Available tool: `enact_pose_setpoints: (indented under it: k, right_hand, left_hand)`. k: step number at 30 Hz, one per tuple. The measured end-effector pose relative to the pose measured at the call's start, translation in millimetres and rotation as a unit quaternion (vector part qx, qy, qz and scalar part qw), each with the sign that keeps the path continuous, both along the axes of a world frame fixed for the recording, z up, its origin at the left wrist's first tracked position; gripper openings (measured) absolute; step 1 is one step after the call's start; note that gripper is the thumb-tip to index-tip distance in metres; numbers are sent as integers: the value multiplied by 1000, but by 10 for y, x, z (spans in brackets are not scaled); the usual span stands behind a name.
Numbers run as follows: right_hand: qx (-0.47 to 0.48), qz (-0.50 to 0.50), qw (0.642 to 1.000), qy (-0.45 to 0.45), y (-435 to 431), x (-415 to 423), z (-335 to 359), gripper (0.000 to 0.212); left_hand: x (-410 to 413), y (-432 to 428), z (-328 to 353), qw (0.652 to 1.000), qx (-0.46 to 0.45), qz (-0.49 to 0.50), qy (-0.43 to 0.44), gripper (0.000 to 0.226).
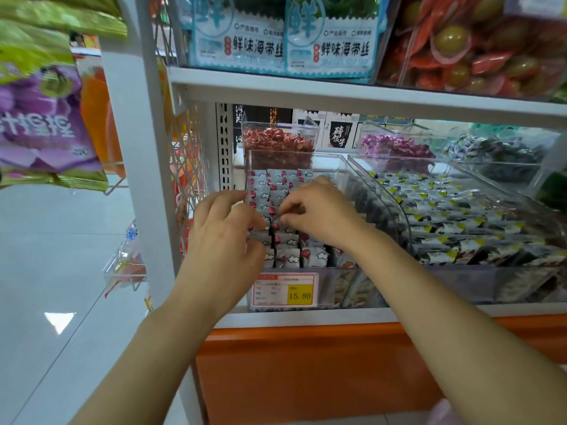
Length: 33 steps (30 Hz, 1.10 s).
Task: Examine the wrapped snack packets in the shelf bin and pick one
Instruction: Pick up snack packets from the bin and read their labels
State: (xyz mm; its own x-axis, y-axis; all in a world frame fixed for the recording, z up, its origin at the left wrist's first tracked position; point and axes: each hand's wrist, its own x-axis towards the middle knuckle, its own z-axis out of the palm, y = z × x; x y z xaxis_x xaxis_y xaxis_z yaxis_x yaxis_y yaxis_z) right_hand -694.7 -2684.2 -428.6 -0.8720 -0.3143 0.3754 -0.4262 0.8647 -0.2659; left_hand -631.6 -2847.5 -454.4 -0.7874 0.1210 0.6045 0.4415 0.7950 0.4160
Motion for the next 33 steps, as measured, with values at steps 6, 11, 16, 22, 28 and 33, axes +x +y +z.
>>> enact_pose_setpoints:
  k: [6, 11, 16, 22, 28, 33]
  right_hand:
    - [-37, 26, 999, -28, -89, -16, 64, 8]
    - [-228, 19, 972, 46, 45, 182, 218, 11]
    - [-417, -8, 902, 109, 224, 474, 213, 8]
    - [-586, 7, 810, 6, 319, 668, 70, 12]
    - [-660, 9, 747, -79, 339, 695, -26, 10]
    - [-673, 23, 728, -128, 388, 726, -53, 8]
  left_hand:
    - [4, -3, -7, 1000, -2, 1, 6, 26]
    - [18, -7, 4, 1000, 11, 10, 20, 26]
    - [47, 29, 15, 999, 20, 26, 38, 32]
    - [80, 87, 3, 998, 53, -18, 18, 37]
    - [67, 107, 59, 992, 117, -44, -35, 25]
    - [114, 97, 110, 929, 341, -77, -124, 15]
